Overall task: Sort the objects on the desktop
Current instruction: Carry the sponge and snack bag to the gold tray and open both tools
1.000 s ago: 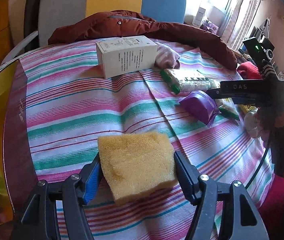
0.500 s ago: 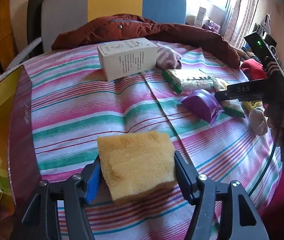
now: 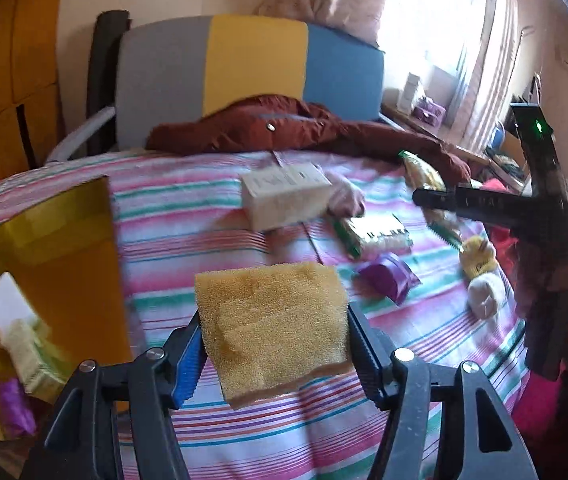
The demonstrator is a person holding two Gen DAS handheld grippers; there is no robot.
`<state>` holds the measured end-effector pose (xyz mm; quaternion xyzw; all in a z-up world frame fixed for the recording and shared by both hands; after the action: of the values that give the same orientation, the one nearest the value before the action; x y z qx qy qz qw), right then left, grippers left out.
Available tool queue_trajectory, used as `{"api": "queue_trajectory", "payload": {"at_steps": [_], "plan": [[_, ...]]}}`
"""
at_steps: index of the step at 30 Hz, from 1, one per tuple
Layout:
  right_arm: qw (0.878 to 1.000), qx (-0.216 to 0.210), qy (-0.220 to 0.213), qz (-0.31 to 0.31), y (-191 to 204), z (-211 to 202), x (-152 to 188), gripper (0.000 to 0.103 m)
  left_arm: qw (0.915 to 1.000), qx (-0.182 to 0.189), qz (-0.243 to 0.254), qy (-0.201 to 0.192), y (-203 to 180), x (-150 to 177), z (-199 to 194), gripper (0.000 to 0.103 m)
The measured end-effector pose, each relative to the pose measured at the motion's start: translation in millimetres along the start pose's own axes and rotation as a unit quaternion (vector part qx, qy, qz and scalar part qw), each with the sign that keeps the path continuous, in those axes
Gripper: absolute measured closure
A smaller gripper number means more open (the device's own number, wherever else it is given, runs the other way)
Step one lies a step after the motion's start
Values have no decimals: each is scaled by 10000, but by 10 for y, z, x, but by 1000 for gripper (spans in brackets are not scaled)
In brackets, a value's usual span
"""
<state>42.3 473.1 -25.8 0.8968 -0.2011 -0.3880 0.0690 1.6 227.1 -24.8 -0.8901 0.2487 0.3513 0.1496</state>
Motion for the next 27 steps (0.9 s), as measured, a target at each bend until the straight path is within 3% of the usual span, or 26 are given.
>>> {"api": "queue_trajectory", "payload": {"at_steps": [5,10,16,24,27], "plan": [[9970,-587,30,-511,566,33,3,53,9992,-262,-289,-125,337,-66,-199,38],[9897,-1109,220,-879,1198,-51,212,53,9957,-550,-670,-314,786,-129,-383,38],[9766,-1706,449,-1228,2021,76,361,53,9869,-1016,-1209,-318,1498,-152,-468,38],[9579,-2355,844,-1413,2922,429,491,51,9723,-1761,-1522,-210,2349,-339,-416,34],[9524,-2533,969,-1390,3190,575,564,50,9681,-1813,-1725,-126,2570,-353,-399,32]]}}
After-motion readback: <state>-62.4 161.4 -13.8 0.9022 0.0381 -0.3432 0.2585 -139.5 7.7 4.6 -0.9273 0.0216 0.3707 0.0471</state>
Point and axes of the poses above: each gripper's, at about its wrist camera, not at the fingertips, and z roughly the way its jaws point, y to its left, x to its underside, the point moved 4 cm from there along z, roughly the way its jaws point, and after that the axes turned 4 degrees about -x, right-handed, at the moved point
